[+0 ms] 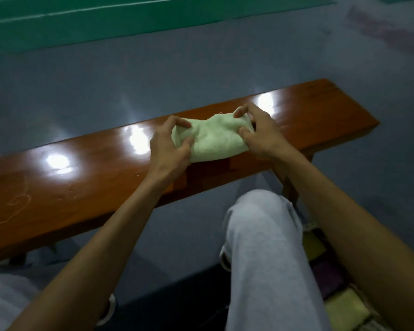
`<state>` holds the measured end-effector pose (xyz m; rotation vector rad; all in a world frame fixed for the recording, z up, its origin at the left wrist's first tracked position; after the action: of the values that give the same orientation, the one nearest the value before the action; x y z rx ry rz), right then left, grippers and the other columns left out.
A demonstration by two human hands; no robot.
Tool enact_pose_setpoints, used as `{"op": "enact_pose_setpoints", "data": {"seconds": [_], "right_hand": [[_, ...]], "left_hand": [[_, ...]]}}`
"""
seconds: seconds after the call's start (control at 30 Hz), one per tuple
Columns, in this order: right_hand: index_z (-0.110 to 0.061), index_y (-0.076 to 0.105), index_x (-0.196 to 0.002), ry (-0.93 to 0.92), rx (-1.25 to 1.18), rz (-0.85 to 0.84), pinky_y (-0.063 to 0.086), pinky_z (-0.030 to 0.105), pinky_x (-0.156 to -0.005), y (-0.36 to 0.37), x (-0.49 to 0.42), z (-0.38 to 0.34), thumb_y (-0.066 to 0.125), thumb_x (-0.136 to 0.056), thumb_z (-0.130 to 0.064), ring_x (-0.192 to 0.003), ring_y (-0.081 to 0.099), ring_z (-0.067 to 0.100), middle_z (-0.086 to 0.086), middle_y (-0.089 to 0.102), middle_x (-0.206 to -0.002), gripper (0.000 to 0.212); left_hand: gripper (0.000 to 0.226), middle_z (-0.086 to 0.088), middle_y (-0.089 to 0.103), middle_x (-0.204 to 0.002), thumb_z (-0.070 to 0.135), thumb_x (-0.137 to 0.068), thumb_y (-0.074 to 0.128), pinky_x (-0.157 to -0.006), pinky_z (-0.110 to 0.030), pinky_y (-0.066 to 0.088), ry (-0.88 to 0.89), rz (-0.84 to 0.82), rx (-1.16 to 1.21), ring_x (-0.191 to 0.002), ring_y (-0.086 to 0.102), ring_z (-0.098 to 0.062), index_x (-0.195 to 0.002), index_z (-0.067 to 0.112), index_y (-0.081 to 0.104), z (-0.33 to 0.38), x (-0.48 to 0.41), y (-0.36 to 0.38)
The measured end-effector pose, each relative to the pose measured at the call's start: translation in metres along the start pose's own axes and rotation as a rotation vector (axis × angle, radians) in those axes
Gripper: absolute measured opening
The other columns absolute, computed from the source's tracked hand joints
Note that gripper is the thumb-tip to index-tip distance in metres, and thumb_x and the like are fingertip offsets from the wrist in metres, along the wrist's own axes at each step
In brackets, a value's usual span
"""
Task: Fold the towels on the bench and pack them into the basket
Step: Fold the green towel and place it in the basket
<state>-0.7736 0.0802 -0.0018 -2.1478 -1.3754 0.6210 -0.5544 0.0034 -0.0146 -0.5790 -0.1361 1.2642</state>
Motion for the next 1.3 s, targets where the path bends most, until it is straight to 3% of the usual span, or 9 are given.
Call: {"op": "enact_pose_setpoints", "data": {"seconds": [0.13, 0.27, 0.37, 0.5, 0.73, 0.87, 1.07, 1.23, 1.3], "right_hand": [[-0.029, 0.057, -0.112, 0.042, -0.004, 0.058, 0.042, 0.024, -0.072, -0.034, 0.012, 0.031, 0.058, -0.093, -0.007, -0.086, 0.055, 0.012, -0.017, 0.052, -0.092, 0.029], [-0.030, 0.058, -0.112, 0.066, 0.013, 0.128, 0.041, 0.020, -0.069, -0.067, 0.029, 0.054, 0.058, -0.093, -0.006, -0.091, 0.055, 0.013, -0.018, 0.051, -0.095, 0.030], [-0.020, 0.060, -0.117, 0.075, 0.065, 0.176, 0.042, 0.024, -0.082, -0.093, 0.042, 0.069, 0.058, -0.091, -0.004, -0.100, 0.053, 0.012, -0.020, 0.051, -0.099, 0.031], [-0.023, 0.061, -0.112, 0.086, 0.093, 0.231, 0.048, 0.031, -0.093, -0.122, 0.060, 0.094, 0.057, -0.087, -0.004, -0.108, 0.056, 0.016, -0.005, 0.062, -0.118, 0.032], [-0.029, 0.055, -0.118, 0.186, 0.230, 0.248, 0.039, 0.028, -0.081, -0.149, 0.093, 0.139, 0.053, -0.093, -0.007, -0.099, 0.050, 0.020, 0.007, 0.053, -0.118, 0.033], [-0.025, 0.053, -0.121, 0.230, 0.309, 0.253, 0.040, 0.032, -0.083, -0.155, 0.117, 0.170, 0.051, -0.094, -0.009, -0.103, 0.054, 0.030, 0.007, 0.048, -0.112, 0.031], [-0.026, 0.053, -0.121, 0.360, 0.274, 0.206, 0.042, 0.032, -0.084, -0.152, 0.160, 0.234, 0.049, -0.093, -0.007, -0.106, 0.054, 0.032, 0.010, 0.049, -0.118, 0.035], [-0.025, 0.053, -0.118, 0.458, 0.268, 0.161, 0.047, 0.036, -0.085, -0.140, 0.207, 0.290, 0.050, -0.091, -0.003, -0.103, 0.054, 0.032, 0.010, 0.049, -0.112, 0.035], [-0.022, 0.053, -0.119, 0.491, 0.289, 0.159, 0.046, 0.037, -0.087, -0.131, 0.228, 0.309, 0.049, -0.089, 0.000, -0.104, 0.052, 0.031, 0.011, 0.049, -0.110, 0.037]], "left_hand": [[0.023, 0.006, 0.064, -0.114, 0.021, -0.086, 0.069, -0.092, -0.038, 0.054, 0.022, -0.055, -0.024, -0.109, 0.058, -0.016, -0.106, 0.030, 0.065, 0.021, 0.001, 0.042], [0.024, 0.004, 0.065, -0.115, 0.023, -0.084, 0.069, -0.092, -0.042, 0.056, 0.028, -0.090, -0.038, -0.109, 0.059, -0.017, -0.106, 0.032, 0.064, 0.045, 0.007, 0.079], [0.025, 0.002, 0.065, -0.115, 0.020, -0.084, 0.070, -0.093, -0.043, 0.055, 0.044, -0.111, -0.042, -0.110, 0.059, -0.018, -0.107, 0.027, 0.065, 0.064, 0.015, 0.105], [0.026, -0.002, 0.064, -0.112, 0.017, -0.080, 0.067, -0.092, -0.044, 0.053, 0.048, -0.136, -0.045, -0.109, 0.057, -0.021, -0.106, 0.023, 0.063, 0.090, 0.032, 0.140], [0.027, -0.006, 0.053, -0.119, 0.006, -0.087, 0.067, -0.085, -0.030, 0.044, -0.092, -0.112, -0.023, -0.102, 0.049, -0.017, -0.109, 0.020, 0.060, 0.118, 0.075, 0.196], [0.027, -0.004, 0.043, -0.117, 0.001, -0.090, 0.061, -0.083, -0.024, 0.037, -0.135, -0.181, -0.027, -0.099, 0.042, -0.015, -0.112, 0.017, 0.056, 0.120, 0.107, 0.232], [0.026, -0.002, 0.042, -0.115, 0.004, -0.091, 0.061, -0.090, -0.039, 0.054, -0.212, -0.201, -0.027, -0.095, 0.047, -0.018, -0.107, 0.022, 0.052, 0.104, 0.161, 0.286], [0.023, -0.004, 0.044, -0.122, 0.006, -0.094, 0.058, -0.091, -0.028, 0.038, -0.336, -0.267, -0.082, -0.096, 0.040, -0.015, -0.112, 0.019, 0.054, 0.083, 0.219, 0.330], [0.023, -0.004, 0.043, -0.121, 0.005, -0.093, 0.058, -0.093, -0.030, 0.041, -0.384, -0.293, -0.095, -0.097, 0.040, -0.016, -0.111, 0.018, 0.054, 0.074, 0.240, 0.345]]}}
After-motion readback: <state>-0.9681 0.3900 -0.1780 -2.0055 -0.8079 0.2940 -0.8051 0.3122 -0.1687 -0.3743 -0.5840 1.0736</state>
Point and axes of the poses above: each hand's wrist, its own x-axis away from the middle knuckle, its own y-axis out of the palm, z = x × y, the point moved 4 cm from there along -x, towards the middle knuckle
